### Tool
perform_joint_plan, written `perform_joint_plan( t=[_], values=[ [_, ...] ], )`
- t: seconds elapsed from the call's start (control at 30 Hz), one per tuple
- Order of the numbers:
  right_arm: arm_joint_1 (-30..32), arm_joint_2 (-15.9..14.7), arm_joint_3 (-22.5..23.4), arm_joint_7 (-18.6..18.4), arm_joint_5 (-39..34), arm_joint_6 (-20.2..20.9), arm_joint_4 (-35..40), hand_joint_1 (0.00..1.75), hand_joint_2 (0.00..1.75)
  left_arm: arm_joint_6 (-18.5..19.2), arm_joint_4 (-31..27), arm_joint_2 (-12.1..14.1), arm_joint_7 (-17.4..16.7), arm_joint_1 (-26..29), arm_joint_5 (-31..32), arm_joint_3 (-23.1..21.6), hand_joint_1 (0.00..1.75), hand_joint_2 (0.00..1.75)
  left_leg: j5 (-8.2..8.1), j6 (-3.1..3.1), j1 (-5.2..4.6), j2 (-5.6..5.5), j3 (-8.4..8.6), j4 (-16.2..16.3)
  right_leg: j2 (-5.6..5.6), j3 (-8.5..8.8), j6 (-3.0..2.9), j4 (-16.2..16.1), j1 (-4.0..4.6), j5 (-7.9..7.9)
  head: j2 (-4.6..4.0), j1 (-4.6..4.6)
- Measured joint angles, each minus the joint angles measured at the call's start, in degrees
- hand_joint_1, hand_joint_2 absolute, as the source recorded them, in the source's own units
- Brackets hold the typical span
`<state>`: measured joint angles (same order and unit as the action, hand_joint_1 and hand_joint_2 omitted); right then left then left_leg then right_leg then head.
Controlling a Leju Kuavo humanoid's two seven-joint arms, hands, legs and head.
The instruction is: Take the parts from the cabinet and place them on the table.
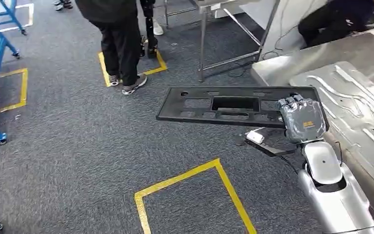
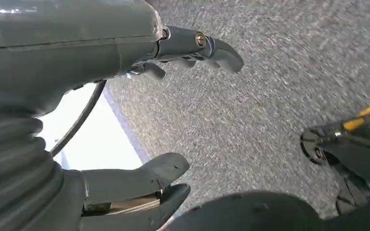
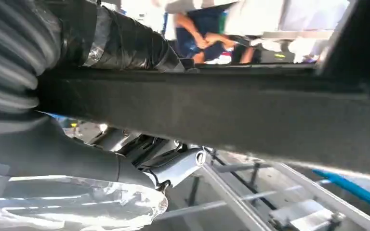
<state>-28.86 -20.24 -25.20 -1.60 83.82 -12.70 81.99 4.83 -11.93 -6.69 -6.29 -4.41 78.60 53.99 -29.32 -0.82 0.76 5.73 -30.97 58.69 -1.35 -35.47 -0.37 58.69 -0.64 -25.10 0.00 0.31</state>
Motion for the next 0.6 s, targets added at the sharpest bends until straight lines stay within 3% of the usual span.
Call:
perform_joint_plan(
  t=[0.03, 0.07, 0.1, 0.13, 0.17, 0.2, 0.23, 0.27, 0.3, 0.33, 0.4, 0.43, 0.47, 0.5, 0.53, 0.57, 0.6],
  values=[
    [-0.2, 0.0, 0.0, 0.0, 0.0, 0.0, 0.0, 1.75, 1.75, 0.0, 0.0, 0.0, 0.0, 0.0, 0.0, 0.0, 0.00, 1.75, -2.00, 0.07, 0.03, -2.97, -1.39, 3.0, 0.52, 0.06, -0.58, 0.0, -0.07, 0.00, 0.00, 0.00],
    [-0.3, 0.0, 0.0, 0.0, 0.0, 0.0, 0.0, 1.75, 1.75, 0.0, 0.0, 0.0, 0.0, 0.0, 0.0, 0.1, 0.00, 1.75, -4.35, 0.07, 0.07, -4.43, -3.57, 7.5, 1.07, 0.04, -0.81, 0.0, -0.06, -0.01, 0.00, -0.04],
    [-0.3, 0.0, 0.0, 0.0, 0.0, 0.0, -0.1, 1.75, 1.75, 0.0, 0.0, 0.0, 0.0, 0.2, 0.0, 0.2, 0.00, 1.75, -6.56, 0.06, 0.02, -5.20, -6.21, 12.7, 1.86, 0.04, -0.94, 0.0, 0.05, -0.05, 0.00, -0.04],
    [-0.3, 0.0, 0.0, 0.0, 0.0, 0.0, -0.1, 1.75, 1.75, 0.0, 0.0, 0.0, 0.0, 0.3, 0.0, 0.3, 0.00, 1.75, -7.67, 0.07, -0.01, -5.42, -8.36, 16.7, 2.67, 0.05, -1.05, 0.0, 0.21, -0.08, 0.00, -0.04],
    [-0.2, 0.0, -0.1, 0.0, 0.0, 0.0, -0.2, 1.75, 1.75, 0.0, 0.0, 0.0, 0.0, 0.5, 0.0, 0.3, 0.00, 1.75, -7.23, 0.20, -0.01, -5.43, -9.58, 18.4, 3.67, 0.09, -1.08, 0.1, 0.33, -0.09, 0.00, -0.04],
    [-0.2, 0.0, -0.2, 0.0, 0.0, 0.0, -0.3, 1.75, 1.75, 0.0, 0.0, 0.0, 0.0, 0.6, 0.0, 0.4, 0.00, 1.75, -5.44, 0.46, -0.03, -5.55, -9.39, 17.1, 4.62, 0.17, -1.09, 0.1, 0.43, -0.11, 0.00, -0.04],
    [-0.2, 0.0, -0.2, 0.0, 0.0, 0.0, -0.3, 1.75, 1.75, 0.0, 0.0, 0.0, 0.0, 0.5, 0.0, 0.4, 0.00, 1.75, -2.57, 0.75, -0.07, -5.76, -8.09, 13.3, 5.50, 0.25, -1.05, 0.2, 0.45, -0.17, 0.00, -0.04],
    [-0.2, 0.0, -0.2, -0.1, 0.1, -0.1, -0.3, 1.75, 1.75, 0.0, 0.0, 0.0, 0.0, 0.4, 0.0, 0.5, 0.00, 1.75, 0.60, 1.09, -0.07, -6.60, -5.98, 7.8, 6.30, 0.30, -0.97, 0.3, 0.44, -0.23, 0.00, -0.04],
    [-0.2, 0.0, -0.1, -0.2, 0.1, -0.1, -0.3, 1.75, 1.75, 0.0, 0.0, 0.0, 0.0, 0.5, 0.0, 0.5, 0.00, 1.75, 3.06, 1.39, -0.07, -8.51, -4.02, 2.9, 6.94, 0.31, -0.83, 0.4, 0.36, -0.33, 0.00, -0.02],
    [-0.2, 0.0, -0.1, -0.3, 0.1, -0.1, -0.3, 1.75, 1.75, 0.0, 0.0, 0.0, 0.0, 0.5, 0.0, 0.6, 0.00, 1.75, 2.58, 1.75, 0.03, -11.02, -3.17, 1.0, 7.59, 0.08, -0.57, 0.7, 0.64, -0.47, 0.00, -0.02],
    [-0.1, 0.0, 0.2, -0.5, 0.1, -0.2, -0.3, 1.75, 1.75, 0.0, 0.0, 0.0, 0.0, 0.5, 0.0, 0.7, 0.00, 1.75, 2.55, 1.75, -0.23, -9.82, -2.81, 0.5, 8.89, -0.34, 0.17, 0.6, 0.07, -0.22, 0.00, -0.02],
    [0.0, -0.1, 0.4, -0.5, 0.1, -0.2, -0.3, 1.75, 1.75, 0.0, 0.0, 0.0, 0.0, 0.4, 0.0, 0.8, 0.00, 1.75, 2.56, 1.92, -0.24, -9.24, -2.72, 0.4, 9.58, -0.37, 0.59, 0.4, -0.14, -0.07, 0.00, -0.04],
    [0.0, -0.4, 0.7, -0.5, 0.1, -0.3, -0.3, 1.75, 1.75, 0.0, 0.0, 0.0, 0.0, 0.2, 0.0, 0.8, 0.00, 1.75, 2.90, 2.37, -0.05, -8.48, -2.51, -0.2, 10.36, -0.48, 1.05, 0.3, 0.16, 0.08, 0.00, -0.02],
    [0.2, -0.7, 1.0, -0.6, 0.0, -0.3, -0.3, 1.75, 1.75, 0.0, 0.0, -0.2, 0.0, 0.1, 0.0, 0.8, 0.00, 1.75, 3.29, 2.87, 0.24, -7.61, -2.21, -0.9, 8.29, -0.55, 1.10, 0.7, 0.09, -0.45, 0.00, -0.02],
    [0.1, -1.0, 1.5, -0.6, 0.0, -0.5, -0.3, 1.75, 1.75, 0.0, 0.0, -0.2, 0.0, 0.2, 0.0, 0.9, 0.00, 1.75, 3.35, 3.19, 0.16, -7.01, -1.98, -1.2, 4.85, -1.25, 1.36, 2.5, 0.43, -1.81, 0.00, 0.20],
    [0.0, -1.0, 1.9, -0.7, 0.0, -0.7, -0.3, 1.75, 1.75, 0.0, 0.0, -0.2, 0.0, 0.3, 0.0, 0.9, 0.00, 1.75, 3.35, 3.28, 0.10, -6.31, -1.95, -1.3, 2.87, -3.22, 1.66, 6.5, 0.34, -4.17, 0.00, 0.09],
    [0.1, -1.0, 2.1, -0.8, -0.1, -0.8, -0.3, 1.75, 1.75, -0.1, 0.0, -0.2, 0.0, 0.4, -0.1, 0.9, 0.00, 1.75, 3.27, 3.36, 0.05, -5.60, -1.94, -1.2, 2.14, -5.37, 1.90, 10.9, 0.19, -6.22, 0.00, 0.13]
  ],
)
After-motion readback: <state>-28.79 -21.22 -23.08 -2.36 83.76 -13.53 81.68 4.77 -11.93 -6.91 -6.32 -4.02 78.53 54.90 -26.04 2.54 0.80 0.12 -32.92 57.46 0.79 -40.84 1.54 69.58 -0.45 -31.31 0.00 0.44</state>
